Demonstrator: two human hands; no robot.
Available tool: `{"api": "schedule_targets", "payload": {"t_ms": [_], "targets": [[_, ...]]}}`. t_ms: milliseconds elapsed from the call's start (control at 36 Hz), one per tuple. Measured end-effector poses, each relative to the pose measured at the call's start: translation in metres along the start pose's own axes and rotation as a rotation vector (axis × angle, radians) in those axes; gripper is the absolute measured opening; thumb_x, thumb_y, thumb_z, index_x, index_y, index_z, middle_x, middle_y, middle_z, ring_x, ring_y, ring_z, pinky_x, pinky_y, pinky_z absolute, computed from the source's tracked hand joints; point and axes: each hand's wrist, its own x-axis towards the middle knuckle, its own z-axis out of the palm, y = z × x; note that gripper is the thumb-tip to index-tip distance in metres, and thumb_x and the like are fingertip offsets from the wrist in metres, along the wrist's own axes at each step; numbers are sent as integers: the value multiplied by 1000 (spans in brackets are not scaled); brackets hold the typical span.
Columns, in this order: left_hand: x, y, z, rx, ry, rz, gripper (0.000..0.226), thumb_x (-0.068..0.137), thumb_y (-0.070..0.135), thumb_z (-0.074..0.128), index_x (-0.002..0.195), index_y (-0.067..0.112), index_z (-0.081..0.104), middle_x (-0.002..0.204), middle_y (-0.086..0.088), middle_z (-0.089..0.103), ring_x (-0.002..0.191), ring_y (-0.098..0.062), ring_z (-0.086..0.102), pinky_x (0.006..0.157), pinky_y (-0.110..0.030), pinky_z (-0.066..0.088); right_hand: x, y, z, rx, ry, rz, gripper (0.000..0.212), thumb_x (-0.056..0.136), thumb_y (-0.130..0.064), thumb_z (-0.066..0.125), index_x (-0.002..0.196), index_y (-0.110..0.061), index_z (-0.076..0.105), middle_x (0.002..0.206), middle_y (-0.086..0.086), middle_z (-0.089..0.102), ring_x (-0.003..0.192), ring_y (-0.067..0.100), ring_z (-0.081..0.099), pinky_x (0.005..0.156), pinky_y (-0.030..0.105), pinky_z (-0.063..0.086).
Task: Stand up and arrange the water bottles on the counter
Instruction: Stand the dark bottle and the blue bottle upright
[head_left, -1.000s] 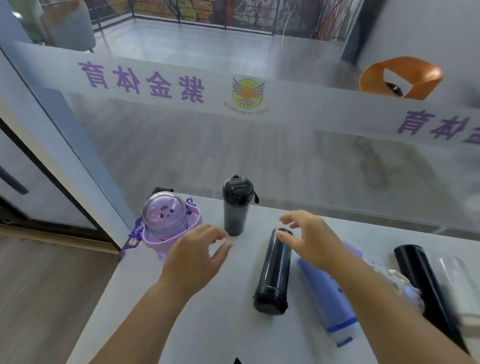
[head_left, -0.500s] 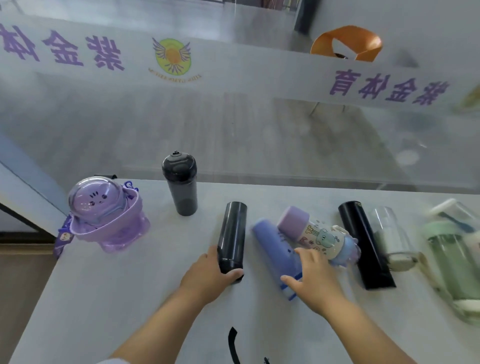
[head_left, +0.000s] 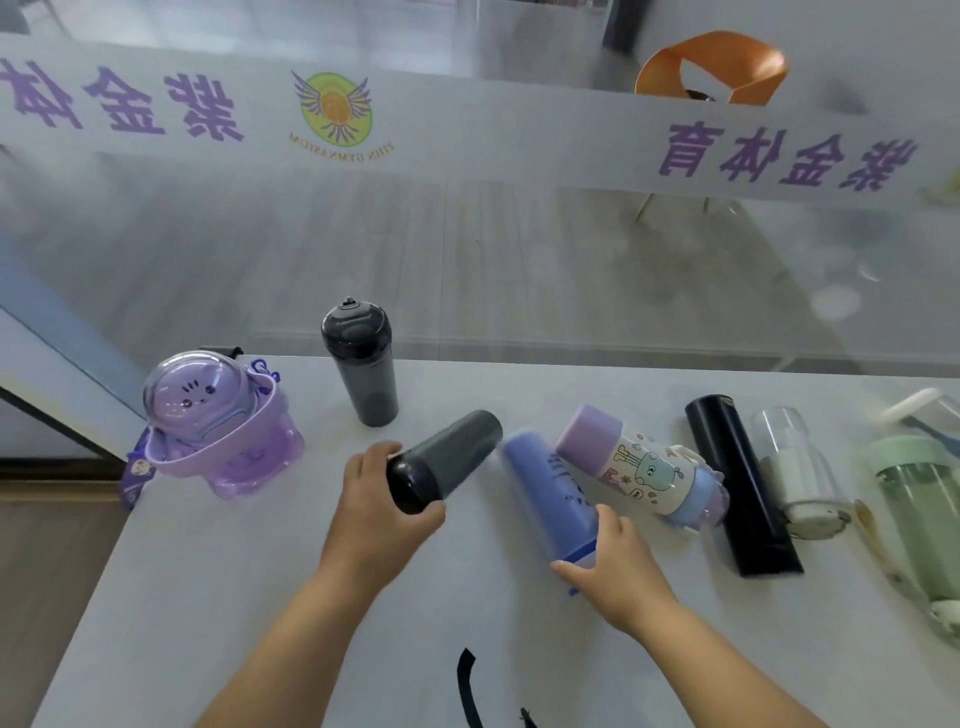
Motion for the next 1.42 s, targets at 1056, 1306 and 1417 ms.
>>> {"api": "schedule_targets", "payload": {"t_ms": [1056,1306,1417], "targets": [[11,12,-56,217,3,374,65,65,46,65,126,26,52,128,10,47,114,-21,44,99,-30,37,20,-131,-80,-354,41,-647,75,79,-33,68,143,-17,32,144,0,37,129,24,31,105,33,37],[10,20,-60,238,11,364,56,70,45,70,120,25,56,125,8,50,113,-22,46,97,-27,36,10,-129,-84,-327,-13,-609,88,77,-43,71,147,-19,23,150,-1,30,135,23,25,109,35,33],[8,33,-66,276,60,386,43,74,34,74,113,24,61,121,9,53,113,-22,47,93,-32,42,-3,-125,-101,-195,21,-565,84,79,-44,70,147,-24,25,152,-8,27,140,18,21,111,34,28]]}}
